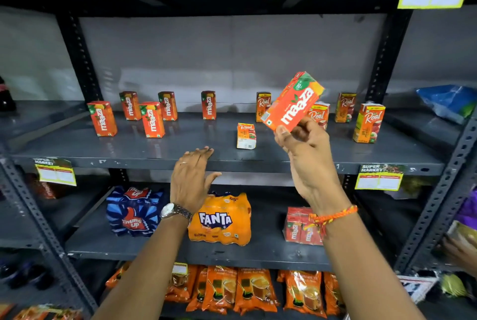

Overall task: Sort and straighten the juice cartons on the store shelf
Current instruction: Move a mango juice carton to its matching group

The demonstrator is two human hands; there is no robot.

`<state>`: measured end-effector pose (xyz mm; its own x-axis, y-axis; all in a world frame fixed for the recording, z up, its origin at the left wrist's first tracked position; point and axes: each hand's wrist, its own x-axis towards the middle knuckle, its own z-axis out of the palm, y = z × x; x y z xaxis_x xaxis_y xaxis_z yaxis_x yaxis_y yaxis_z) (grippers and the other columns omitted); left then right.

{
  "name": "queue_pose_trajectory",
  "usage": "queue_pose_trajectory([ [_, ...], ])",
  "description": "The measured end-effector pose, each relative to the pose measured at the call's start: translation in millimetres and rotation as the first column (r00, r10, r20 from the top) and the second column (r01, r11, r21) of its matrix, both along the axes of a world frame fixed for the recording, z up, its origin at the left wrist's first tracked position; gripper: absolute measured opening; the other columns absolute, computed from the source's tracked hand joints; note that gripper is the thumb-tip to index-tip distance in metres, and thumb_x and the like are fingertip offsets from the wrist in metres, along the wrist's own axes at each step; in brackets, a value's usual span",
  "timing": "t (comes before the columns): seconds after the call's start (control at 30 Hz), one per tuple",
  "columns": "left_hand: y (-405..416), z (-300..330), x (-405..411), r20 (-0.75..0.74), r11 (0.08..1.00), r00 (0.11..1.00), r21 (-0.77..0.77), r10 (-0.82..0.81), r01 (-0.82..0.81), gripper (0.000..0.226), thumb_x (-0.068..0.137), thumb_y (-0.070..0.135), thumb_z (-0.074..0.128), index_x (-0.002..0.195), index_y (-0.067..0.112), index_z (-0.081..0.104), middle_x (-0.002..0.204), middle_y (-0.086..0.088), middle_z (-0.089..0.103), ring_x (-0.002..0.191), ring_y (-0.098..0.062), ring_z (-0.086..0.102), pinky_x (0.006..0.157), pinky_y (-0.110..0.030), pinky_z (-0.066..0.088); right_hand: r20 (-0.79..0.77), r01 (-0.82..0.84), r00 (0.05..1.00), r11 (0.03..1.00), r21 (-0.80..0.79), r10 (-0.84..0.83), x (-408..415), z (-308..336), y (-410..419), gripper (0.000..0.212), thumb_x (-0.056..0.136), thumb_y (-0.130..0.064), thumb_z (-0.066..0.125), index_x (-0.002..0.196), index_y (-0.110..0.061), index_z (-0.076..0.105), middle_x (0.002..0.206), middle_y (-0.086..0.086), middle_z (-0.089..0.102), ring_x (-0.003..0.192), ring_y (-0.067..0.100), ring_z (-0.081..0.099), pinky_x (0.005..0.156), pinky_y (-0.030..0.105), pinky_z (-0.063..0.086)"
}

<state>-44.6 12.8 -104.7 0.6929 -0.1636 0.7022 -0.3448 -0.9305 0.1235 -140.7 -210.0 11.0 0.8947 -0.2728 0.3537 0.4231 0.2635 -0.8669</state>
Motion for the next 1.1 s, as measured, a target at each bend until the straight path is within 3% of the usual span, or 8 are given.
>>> queue_pose_trajectory([
  [0.07,26,0,1,0.012,0.996,0.998,-0.065,0.064,-0.063,0.075,0.084,0.062,0.057,0.139,0.012,0.049,0.139,-0.010,0.057,0.128,-0.029,0.052,0.113,-0.045,0.034,-0.028,0.018,0.999,0.995,-0.094,-0.020,17,-2,11,0.038,0.086,0.000,0.069,0.122,0.001,0.059,0.102,0.002,0.070,0.087,0.001,0.066,0.076,0.014,0.053],
  [0.23,94,4,16,0.013,0.993,0.994,-0.028,0.111,-0.111,0.088,0.074,0.073,0.054,0.130,0.006,0.057,0.129,-0.018,0.063,0.119,-0.037,0.058,0.109,-0.049,0.039,-0.022,0.169,0.983,0.936,-0.309,-0.184,73,2,57,0.030,0.079,-0.003,0.077,0.108,-0.002,0.067,0.108,0.012,0.074,0.094,0.017,0.068,0.086,0.034,0.055],
  [0.37,118,1,21,-0.005,0.996,0.998,0.070,0.060,-0.060,0.072,0.078,0.059,0.062,0.129,0.008,0.059,0.128,-0.013,0.064,0.114,-0.034,0.061,0.102,-0.045,0.044,0.009,0.242,0.954,0.751,-0.615,-0.299,120,-5,101,0.015,0.076,-0.013,0.079,0.088,-0.008,0.073,0.101,0.009,0.078,0.095,0.026,0.072,0.072,0.029,0.052],
  [0.47,117,-1,22,0.016,0.995,0.997,0.070,0.071,-0.072,0.066,0.078,0.053,0.067,0.127,0.010,0.060,0.128,-0.010,0.065,0.113,-0.032,0.061,0.099,-0.043,0.046,-0.030,0.180,0.951,0.628,-0.757,-0.309,154,-18,125,0.026,0.077,-0.017,0.078,0.101,-0.008,0.075,0.108,0.014,0.076,0.104,0.032,0.070,0.086,0.036,0.054],
  [0.53,116,-3,23,0.031,0.995,0.997,0.057,0.076,-0.078,0.066,0.079,0.053,0.066,0.128,0.009,0.060,0.129,-0.010,0.064,0.115,-0.031,0.060,0.101,-0.044,0.045,-0.100,0.110,0.946,0.593,-0.798,-0.309,170,-22,135,0.031,0.077,-0.018,0.079,0.106,-0.008,0.073,0.113,0.014,0.075,0.108,0.033,0.068,0.095,0.041,0.053],
  [0.7,121,-4,28,0.022,0.996,0.998,0.066,0.056,-0.057,0.067,0.082,0.054,0.062,0.132,0.010,0.057,0.134,-0.008,0.061,0.123,-0.028,0.056,0.109,-0.041,0.038,-0.137,0.069,0.931,0.531,-0.845,-0.339,188,-26,151,0.041,0.078,-0.023,0.081,0.111,-0.002,0.071,0.119,0.018,0.071,0.113,0.036,0.065,0.098,0.040,0.050],
  [0.97,121,-8,30,0.030,0.998,0.998,0.039,0.051,-0.052,0.066,0.083,0.055,0.060,0.133,0.012,0.057,0.136,-0.006,0.060,0.127,-0.025,0.054,0.113,-0.040,0.035,-0.187,0.020,0.923,0.524,-0.852,-0.338,188,-26,156,0.049,0.078,-0.020,0.081,0.121,-0.002,0.065,0.125,0.017,0.068,0.117,0.031,0.064,0.102,0.040,0.047],
  [1.1,122,-10,31,0.044,0.997,0.998,0.044,0.054,-0.056,0.067,0.084,0.056,0.059,0.133,0.011,0.056,0.135,-0.006,0.060,0.127,-0.025,0.053,0.113,-0.040,0.034,-0.113,0.043,0.932,0.414,-0.909,-0.345,176,-19,159,0.044,0.083,-0.019,0.076,0.120,0.000,0.064,0.124,0.018,0.068,0.115,0.034,0.064,0.098,0.039,0.048],
])
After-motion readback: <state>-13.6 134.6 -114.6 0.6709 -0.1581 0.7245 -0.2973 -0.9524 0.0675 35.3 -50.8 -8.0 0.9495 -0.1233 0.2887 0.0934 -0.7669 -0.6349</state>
